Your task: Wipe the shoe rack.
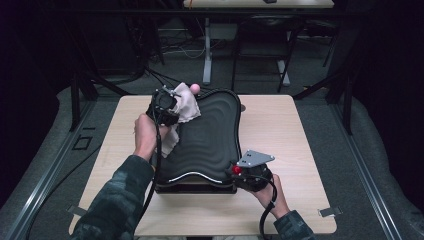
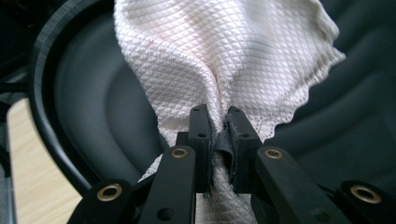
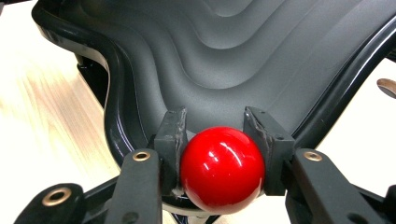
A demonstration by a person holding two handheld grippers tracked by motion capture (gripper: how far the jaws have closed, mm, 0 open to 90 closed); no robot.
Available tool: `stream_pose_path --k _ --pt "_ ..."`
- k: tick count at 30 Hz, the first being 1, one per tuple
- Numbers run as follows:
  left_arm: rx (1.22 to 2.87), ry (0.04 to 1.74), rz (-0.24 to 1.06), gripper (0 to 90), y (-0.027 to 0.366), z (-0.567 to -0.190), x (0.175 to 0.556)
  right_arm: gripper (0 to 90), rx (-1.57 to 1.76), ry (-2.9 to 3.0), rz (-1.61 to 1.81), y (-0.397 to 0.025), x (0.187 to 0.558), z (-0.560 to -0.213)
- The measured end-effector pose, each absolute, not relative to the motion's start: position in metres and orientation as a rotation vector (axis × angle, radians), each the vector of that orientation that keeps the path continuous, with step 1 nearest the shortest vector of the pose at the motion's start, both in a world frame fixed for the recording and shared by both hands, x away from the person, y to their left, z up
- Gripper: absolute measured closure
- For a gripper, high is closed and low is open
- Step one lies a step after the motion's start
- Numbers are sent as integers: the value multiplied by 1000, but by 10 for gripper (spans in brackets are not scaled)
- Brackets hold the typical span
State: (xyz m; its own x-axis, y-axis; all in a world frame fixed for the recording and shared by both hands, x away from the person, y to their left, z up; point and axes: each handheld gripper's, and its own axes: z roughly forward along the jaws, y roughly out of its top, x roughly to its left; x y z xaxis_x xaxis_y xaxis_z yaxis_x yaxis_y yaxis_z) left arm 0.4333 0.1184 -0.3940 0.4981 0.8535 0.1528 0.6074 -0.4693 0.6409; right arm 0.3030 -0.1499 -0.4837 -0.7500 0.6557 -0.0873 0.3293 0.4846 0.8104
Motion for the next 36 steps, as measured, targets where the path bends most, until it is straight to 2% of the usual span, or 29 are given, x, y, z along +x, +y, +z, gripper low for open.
stream_pose_path --k 6,20,36 --pt "2255 1170 571 825 116 -402 419 599 808 2334 1174 -148 303 -485" --pt "2270 1115 546 823 115 -426 379 599 773 2349 1172 -148 305 -485" --pt "2245 1115 455 819 121 -444 351 599 723 2371 1154 -137 308 -485"
